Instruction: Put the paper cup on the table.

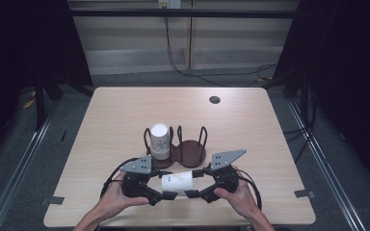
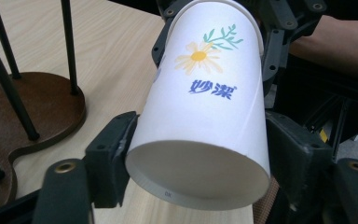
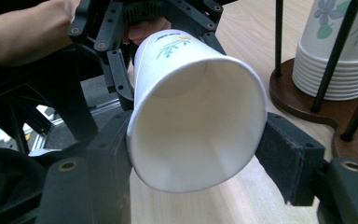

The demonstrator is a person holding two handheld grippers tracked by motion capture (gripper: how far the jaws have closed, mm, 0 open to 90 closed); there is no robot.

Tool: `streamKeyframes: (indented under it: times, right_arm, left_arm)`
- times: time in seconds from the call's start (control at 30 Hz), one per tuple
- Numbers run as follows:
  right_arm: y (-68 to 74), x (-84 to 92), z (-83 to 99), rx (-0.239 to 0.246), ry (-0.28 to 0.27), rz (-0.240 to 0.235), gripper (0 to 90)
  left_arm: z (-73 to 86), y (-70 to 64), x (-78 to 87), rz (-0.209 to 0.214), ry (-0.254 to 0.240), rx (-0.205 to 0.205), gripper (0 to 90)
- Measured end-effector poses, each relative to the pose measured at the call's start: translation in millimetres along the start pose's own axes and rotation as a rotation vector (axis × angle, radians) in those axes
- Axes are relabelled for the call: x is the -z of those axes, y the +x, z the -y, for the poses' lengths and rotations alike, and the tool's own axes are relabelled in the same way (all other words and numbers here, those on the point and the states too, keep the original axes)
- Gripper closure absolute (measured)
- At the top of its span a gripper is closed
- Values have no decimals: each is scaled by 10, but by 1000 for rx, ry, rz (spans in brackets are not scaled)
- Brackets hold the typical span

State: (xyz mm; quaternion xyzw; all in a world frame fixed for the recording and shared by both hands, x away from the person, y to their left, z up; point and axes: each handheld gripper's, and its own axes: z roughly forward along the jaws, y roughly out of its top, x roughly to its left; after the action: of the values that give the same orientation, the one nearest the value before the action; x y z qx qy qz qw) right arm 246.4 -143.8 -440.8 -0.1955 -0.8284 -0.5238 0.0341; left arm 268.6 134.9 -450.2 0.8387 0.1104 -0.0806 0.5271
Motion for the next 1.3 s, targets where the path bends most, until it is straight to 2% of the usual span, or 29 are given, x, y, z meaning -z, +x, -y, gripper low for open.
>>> streamKeyframes:
  times: [0.1, 0.37, 0.63, 0.8, 0.9, 1.03, 1.13, 1.3]
  right_arm:
    - [8, 21, -5, 5, -11, 12, 318]
    - [-6, 52, -2, -5, -6, 38, 322]
    - [-42, 96, 6, -32, -11, 60, 323]
    - [-52, 136, 9, -52, -17, 69, 324]
    - [-65, 146, 13, -59, -14, 79, 325]
    - [-63, 176, 12, -62, 4, 97, 324]
    - [-66, 234, 12, -68, 28, 118, 324]
    - [-77, 410, 61, -84, 26, 157, 324]
  left_arm:
    - [18, 15, -7, -9, 14, 16, 234]
    - [19, 28, -9, -33, 25, 17, 183]
    - [0, 28, 43, -56, 9, 2, 180]
    - [3, 36, 84, -49, 30, 0, 201]
    - [12, 41, 108, -67, 45, -4, 201]
    - [29, 56, 156, -91, 39, 7, 197]
    - [50, 75, 173, -124, 54, 13, 173]
    - [108, 97, 204, -137, 54, 34, 170]
